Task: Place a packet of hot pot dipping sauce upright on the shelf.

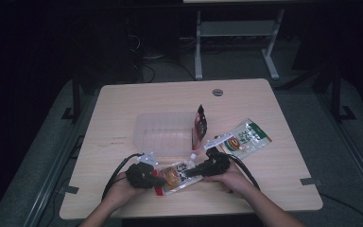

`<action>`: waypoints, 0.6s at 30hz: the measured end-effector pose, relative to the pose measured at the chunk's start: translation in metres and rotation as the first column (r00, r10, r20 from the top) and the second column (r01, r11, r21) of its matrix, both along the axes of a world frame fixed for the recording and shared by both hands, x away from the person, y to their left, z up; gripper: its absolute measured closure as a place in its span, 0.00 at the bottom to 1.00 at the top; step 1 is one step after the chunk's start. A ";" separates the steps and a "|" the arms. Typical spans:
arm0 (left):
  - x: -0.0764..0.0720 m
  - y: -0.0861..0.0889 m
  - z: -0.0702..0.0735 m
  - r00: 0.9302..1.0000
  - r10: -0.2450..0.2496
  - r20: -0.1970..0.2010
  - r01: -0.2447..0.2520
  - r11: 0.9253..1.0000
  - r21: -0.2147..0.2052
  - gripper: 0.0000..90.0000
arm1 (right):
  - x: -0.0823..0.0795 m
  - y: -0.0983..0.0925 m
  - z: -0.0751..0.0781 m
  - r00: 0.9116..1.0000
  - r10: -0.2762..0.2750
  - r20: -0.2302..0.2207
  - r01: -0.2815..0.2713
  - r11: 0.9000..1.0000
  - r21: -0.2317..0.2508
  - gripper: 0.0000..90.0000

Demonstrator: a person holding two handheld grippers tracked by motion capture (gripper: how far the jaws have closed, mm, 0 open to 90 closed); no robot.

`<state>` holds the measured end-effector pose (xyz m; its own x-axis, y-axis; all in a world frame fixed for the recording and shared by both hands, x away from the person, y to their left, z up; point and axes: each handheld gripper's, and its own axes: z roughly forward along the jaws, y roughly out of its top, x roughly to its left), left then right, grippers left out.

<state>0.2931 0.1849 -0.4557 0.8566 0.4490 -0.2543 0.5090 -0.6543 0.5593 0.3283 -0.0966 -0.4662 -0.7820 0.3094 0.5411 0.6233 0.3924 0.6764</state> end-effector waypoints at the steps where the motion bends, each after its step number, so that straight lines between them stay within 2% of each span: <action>1: 0.000 0.000 0.000 1.000 -0.002 0.000 0.002 1.000 0.000 1.00 | -0.001 0.000 0.001 1.000 0.007 0.012 -0.007 1.000 -0.002 0.95; 7: -0.002 0.003 0.002 1.000 -0.006 0.014 0.006 1.000 0.002 1.00 | -0.006 0.003 0.008 0.998 0.029 0.050 -0.029 1.000 0.001 0.98; 9: -0.001 0.006 0.002 1.000 -0.003 0.011 0.003 1.000 -0.004 0.96 | -0.008 0.002 0.011 0.998 0.032 0.058 -0.033 0.999 0.008 0.99; 12: -0.001 0.011 0.005 1.000 0.012 0.010 -0.012 1.000 -0.020 0.93 | -0.009 0.000 0.017 0.996 0.027 0.079 -0.029 0.999 0.019 0.99; 14: -0.001 0.015 0.007 1.000 0.024 0.015 -0.024 0.999 -0.045 0.91 | -0.010 -0.002 0.021 0.995 0.023 0.094 -0.025 0.999 0.026 0.99; 18: -0.002 0.020 0.011 0.999 0.041 0.035 -0.038 0.997 -0.067 0.86 | -0.013 -0.007 0.031 0.995 0.008 0.097 -0.013 0.999 0.045 0.99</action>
